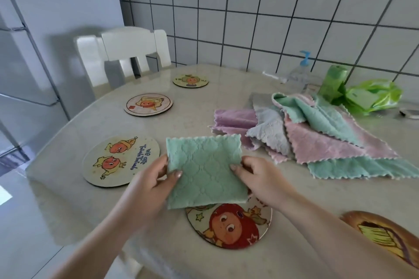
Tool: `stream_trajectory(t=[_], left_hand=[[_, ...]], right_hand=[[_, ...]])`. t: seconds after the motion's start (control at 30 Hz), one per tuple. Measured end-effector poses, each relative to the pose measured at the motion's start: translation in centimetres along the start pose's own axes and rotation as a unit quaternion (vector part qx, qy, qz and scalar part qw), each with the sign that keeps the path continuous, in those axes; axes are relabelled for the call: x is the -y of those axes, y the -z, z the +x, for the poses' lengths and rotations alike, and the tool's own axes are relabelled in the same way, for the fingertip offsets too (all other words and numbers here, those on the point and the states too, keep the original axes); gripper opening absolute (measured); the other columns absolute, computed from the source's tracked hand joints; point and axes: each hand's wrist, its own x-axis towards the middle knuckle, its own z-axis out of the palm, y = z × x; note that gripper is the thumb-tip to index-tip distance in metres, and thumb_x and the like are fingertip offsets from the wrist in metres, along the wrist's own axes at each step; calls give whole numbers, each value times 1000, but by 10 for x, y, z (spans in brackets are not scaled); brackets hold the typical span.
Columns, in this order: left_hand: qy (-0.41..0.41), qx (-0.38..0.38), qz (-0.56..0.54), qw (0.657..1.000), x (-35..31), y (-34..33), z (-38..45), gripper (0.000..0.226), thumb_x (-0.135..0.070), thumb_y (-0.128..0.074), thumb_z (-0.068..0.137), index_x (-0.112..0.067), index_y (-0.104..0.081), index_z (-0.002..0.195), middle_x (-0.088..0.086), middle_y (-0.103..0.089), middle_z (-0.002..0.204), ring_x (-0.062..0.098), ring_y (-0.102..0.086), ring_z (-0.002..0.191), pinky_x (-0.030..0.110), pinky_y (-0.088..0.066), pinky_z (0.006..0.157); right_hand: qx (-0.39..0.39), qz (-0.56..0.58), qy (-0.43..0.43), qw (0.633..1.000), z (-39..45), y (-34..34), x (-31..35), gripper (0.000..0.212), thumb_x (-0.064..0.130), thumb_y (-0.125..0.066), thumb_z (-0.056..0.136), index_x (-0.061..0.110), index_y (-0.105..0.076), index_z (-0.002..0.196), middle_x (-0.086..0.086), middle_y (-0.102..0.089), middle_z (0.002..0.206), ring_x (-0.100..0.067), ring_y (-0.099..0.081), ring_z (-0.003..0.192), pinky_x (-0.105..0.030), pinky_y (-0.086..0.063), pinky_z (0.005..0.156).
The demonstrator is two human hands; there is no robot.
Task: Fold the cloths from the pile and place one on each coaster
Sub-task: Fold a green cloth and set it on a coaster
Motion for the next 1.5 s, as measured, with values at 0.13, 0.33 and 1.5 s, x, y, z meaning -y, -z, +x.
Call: stream_trajectory(t=[0.13, 0.33, 1.5], left_hand=[[43, 10, 11, 999, 7, 5, 26, 74, -27, -54, 88, -44, -9, 144, -1, -64, 116, 13, -63, 104, 35, -58, 79], [65, 11, 195, 979, 18, 8, 52, 71, -30, -57, 90, -41, -13, 145, -8, -61, 104, 9, -65, 84, 36, -57, 72], [18, 119, 511, 851, 21, -26, 55, 70, -57, -16, 94, -17, 3, 149, 4, 6, 157, 21, 10, 144, 35, 5, 115]], right_hand=[[43, 3, -69, 997, 20, 0, 0, 30, 32, -48, 95, 14, -50, 71, 1, -58, 73, -2, -59, 51, -16, -46, 42], [16, -70, -81, 994, 40, -4, 1, 43, 29, -53, 94, 8, -48, 131, -4, -68, 102, -9, -61, 60, -12, -44, 48], [101, -328, -30, 939, 43, -28, -12, 65, 59, -12, 93, 28, 4, 149, -3, 5, 158, -18, 9, 145, -48, 1, 118]])
